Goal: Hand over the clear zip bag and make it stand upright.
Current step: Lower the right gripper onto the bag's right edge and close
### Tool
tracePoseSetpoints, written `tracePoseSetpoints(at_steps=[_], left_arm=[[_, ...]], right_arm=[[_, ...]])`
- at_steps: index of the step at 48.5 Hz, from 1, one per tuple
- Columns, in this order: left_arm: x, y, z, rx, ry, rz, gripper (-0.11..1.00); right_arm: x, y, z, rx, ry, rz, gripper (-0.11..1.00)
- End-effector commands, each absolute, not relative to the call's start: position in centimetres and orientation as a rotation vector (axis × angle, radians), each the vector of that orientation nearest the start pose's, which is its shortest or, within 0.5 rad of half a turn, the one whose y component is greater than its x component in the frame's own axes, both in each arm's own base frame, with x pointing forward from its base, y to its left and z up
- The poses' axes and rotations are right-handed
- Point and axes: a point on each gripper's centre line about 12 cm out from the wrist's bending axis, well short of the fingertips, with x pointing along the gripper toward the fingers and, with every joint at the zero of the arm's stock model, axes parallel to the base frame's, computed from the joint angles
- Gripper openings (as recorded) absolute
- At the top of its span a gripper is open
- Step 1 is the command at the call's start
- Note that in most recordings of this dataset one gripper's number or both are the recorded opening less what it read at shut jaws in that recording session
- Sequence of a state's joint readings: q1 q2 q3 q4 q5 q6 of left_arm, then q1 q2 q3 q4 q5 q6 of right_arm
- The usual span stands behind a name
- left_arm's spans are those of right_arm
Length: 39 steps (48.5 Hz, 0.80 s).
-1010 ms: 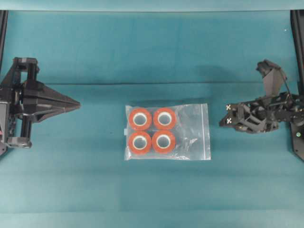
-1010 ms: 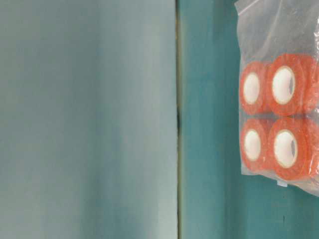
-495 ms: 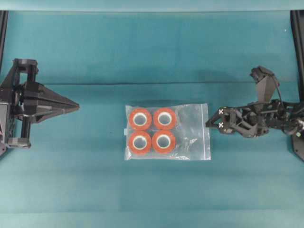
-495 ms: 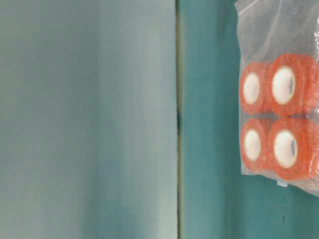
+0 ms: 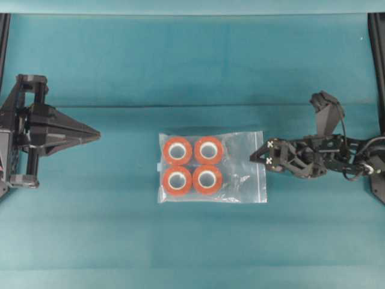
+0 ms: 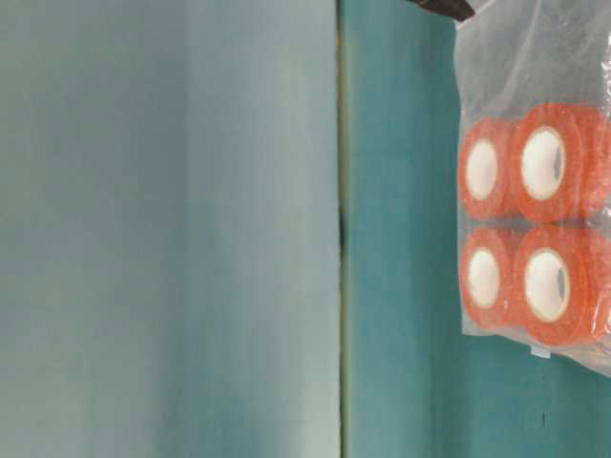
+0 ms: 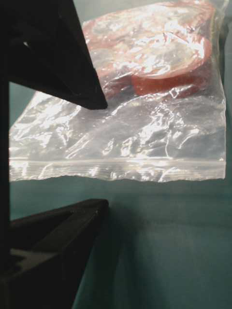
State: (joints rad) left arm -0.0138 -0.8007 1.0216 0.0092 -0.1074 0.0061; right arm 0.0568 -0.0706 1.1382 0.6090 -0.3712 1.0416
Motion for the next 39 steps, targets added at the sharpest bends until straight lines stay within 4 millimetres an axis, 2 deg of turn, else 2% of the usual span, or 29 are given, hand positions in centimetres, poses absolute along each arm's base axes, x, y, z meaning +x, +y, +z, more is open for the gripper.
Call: tracePoseSetpoints(at_steps=[1, 21, 39], left_arm=[[23.7, -0.3, 30.6, 0.017, 0.093, -0.014, -0.01], [23.7, -0.3, 30.3, 0.019, 0.101, -0.013, -0.01], [23.6, -0.2, 30.2, 0.019, 0.103, -0.011, -0.01]], right_arm=[[27.6, -0.9, 9.1, 1.443, 0.438, -0.698, 0.89], [29.6, 0.6, 8.2, 1.443, 0.471, -0.679, 0.89], [29.8, 0.9, 8.1, 1.441, 0.483, -0.675, 0.86]])
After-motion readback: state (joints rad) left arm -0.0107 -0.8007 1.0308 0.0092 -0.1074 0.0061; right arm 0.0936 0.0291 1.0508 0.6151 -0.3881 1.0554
